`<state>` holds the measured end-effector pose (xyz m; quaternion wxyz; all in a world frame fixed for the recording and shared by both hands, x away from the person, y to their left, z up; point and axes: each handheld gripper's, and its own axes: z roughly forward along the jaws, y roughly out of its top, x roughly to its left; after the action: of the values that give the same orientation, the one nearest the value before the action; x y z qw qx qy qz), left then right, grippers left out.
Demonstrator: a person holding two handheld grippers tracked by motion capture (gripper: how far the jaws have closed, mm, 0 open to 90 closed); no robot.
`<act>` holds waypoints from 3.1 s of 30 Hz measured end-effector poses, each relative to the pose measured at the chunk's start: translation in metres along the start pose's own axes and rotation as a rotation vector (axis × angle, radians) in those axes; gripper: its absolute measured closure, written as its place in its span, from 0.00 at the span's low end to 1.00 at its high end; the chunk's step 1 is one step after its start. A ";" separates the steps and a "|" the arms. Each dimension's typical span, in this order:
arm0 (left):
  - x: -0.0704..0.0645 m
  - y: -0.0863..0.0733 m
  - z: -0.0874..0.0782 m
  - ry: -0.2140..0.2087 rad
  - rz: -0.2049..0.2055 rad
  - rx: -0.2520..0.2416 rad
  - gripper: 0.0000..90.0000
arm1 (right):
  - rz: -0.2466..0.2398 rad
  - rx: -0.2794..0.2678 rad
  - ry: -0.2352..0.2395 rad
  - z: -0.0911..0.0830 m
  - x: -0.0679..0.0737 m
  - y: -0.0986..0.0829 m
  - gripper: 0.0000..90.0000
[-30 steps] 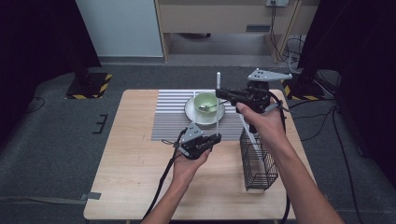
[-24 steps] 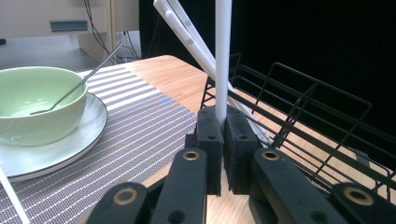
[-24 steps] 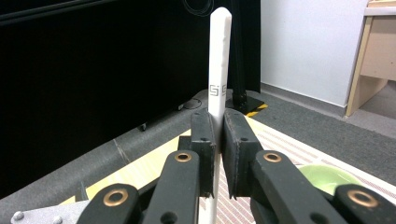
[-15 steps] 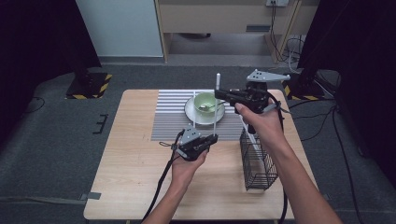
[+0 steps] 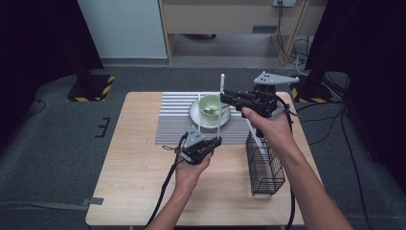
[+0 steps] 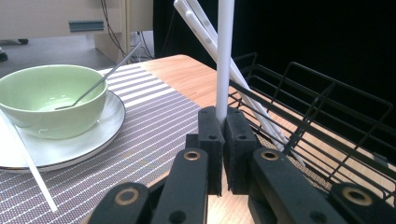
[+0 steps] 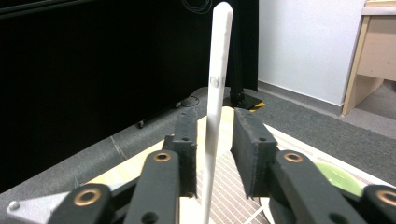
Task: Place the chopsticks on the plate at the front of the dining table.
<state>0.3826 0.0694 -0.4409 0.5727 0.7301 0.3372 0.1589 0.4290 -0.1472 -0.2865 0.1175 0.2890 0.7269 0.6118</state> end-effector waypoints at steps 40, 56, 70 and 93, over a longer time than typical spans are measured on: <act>0.019 0.008 -0.016 0.096 -0.017 -0.031 0.96 | 0.008 0.026 -0.322 -0.066 -0.061 -0.043 0.32; 0.029 0.004 -0.013 0.141 -0.034 -0.048 0.96 | 0.075 0.024 -0.416 -0.087 -0.092 -0.079 0.25; 0.039 0.005 -0.015 0.185 -0.052 -0.054 0.96 | 0.156 0.008 -0.552 -0.102 -0.120 -0.119 0.16; 0.053 0.002 -0.018 0.241 -0.078 -0.056 0.96 | 0.272 0.173 -0.721 -0.109 -0.155 -0.215 0.17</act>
<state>0.4108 0.1182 -0.4418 0.5540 0.6759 0.4270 0.2323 0.4371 -0.3417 -0.4963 0.2583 0.5877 0.6430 0.4177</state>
